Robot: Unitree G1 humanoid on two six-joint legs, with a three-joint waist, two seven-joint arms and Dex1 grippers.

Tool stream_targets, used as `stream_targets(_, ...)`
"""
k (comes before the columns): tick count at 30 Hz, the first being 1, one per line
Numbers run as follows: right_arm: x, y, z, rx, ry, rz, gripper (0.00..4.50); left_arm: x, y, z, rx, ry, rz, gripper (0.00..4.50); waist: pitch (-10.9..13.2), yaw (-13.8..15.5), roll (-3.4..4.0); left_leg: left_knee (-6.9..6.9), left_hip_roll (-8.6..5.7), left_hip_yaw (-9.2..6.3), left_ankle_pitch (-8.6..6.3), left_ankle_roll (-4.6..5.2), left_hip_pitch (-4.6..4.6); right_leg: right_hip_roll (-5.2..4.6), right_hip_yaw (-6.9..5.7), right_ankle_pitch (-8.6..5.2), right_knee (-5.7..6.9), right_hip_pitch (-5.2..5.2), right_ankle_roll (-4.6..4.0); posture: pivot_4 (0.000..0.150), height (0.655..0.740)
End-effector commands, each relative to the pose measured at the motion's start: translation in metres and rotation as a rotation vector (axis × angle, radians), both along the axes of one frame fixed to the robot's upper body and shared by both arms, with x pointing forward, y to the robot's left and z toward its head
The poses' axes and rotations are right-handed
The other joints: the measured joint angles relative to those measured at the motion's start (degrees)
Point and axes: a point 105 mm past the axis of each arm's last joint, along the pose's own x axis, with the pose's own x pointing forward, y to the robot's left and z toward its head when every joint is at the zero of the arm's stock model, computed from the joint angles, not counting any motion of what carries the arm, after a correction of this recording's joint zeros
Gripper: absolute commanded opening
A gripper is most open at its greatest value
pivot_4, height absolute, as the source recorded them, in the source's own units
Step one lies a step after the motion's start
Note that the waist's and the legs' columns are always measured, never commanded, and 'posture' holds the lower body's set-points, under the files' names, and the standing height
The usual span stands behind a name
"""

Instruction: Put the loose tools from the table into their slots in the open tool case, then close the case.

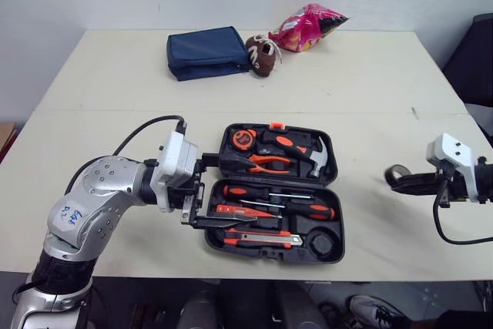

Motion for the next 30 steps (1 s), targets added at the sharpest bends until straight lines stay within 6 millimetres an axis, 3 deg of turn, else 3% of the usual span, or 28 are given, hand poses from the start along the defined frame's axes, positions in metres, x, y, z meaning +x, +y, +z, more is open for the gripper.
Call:
stream_targets(1, -0.029, 0.049, 0.014, -0.010, 0.005, 0.236, 0.04, -0.001, -0.001, 0.001, 0.008, -0.025, -0.029, 4.50, 0.01, 0.27, -0.02, 0.00, 0.00, -0.04, -0.01, -0.01, 0.00, 0.00, -0.02, -0.01, -0.01, 0.01, -0.02, 0.150, 0.7400)
stream_targets(5, -0.070, 0.104, 0.003, 0.043, 0.091, 0.452, 0.04, 0.002, -0.001, -0.005, 0.031, -0.021, -0.035, 4.50, 0.03, 0.54, -0.05, 0.00, -0.03, -0.19, -0.03, 0.01, -0.15, -0.05, -0.15, -0.02, -0.13, 0.02, -0.04, 0.150, 0.7400)
stream_targets(8, -0.095, 0.119, -0.016, 0.019, 0.164, 0.528, 0.04, 0.005, -0.003, -0.005, 0.031, -0.037, -0.029, 4.50, 0.03, 0.60, -0.08, 0.01, -0.03, -0.37, -0.06, 0.06, -0.33, -0.06, -0.30, -0.02, -0.27, 0.01, -0.03, 0.150, 0.7400)
stream_targets(13, -0.097, 0.114, -0.032, -0.007, 0.211, 0.461, 0.04, 0.003, -0.002, -0.007, 0.032, -0.042, -0.024, 4.50, 0.06, 0.44, -0.19, 0.19, -0.11, -0.45, -0.10, 0.22, -0.53, -0.18, -0.40, 0.02, -0.33, -0.01, 0.04, 0.150, 0.7400)
stream_targets(20, -0.082, 0.111, -0.053, -0.060, 0.199, 0.411, 0.04, 0.003, -0.003, -0.004, 0.015, -0.041, 0.005, 4.50, 0.05, 0.41, -0.20, 0.18, -0.09, -0.48, -0.09, 0.22, -0.52, -0.13, -0.43, 0.01, -0.31, -0.02, 0.02, 0.150, 0.7400)
stream_targets(22, -0.076, 0.100, -0.060, -0.123, 0.235, 0.371, 0.04, 0.003, -0.001, -0.005, 0.025, -0.043, 0.006, 4.50, 0.05, 0.41, -0.20, 0.20, -0.09, -0.49, -0.09, 0.23, -0.54, -0.14, -0.44, 0.01, -0.32, -0.03, 0.02, 0.150, 0.7400)
stream_targets(26, -0.079, 0.088, -0.065, -0.201, 0.304, 0.361, 0.04, 0.003, 0.000, -0.004, 0.025, -0.045, 0.011, 4.50, 0.05, 0.42, -0.20, 0.24, -0.09, -0.51, -0.09, 0.24, -0.57, -0.16, -0.46, 0.01, -0.31, -0.03, 0.02, 0.150, 0.7400)
stream_targets(30, -0.078, 0.091, -0.068, -0.202, 0.300, 0.362, 0.04, 0.002, -0.001, -0.005, 0.022, -0.048, 0.021, 4.50, 0.04, 0.50, -0.22, 0.28, -0.10, -0.64, -0.09, 0.24, -0.66, -0.18, -0.57, 0.01, -0.35, -0.03, 0.02, 0.150, 0.7400)
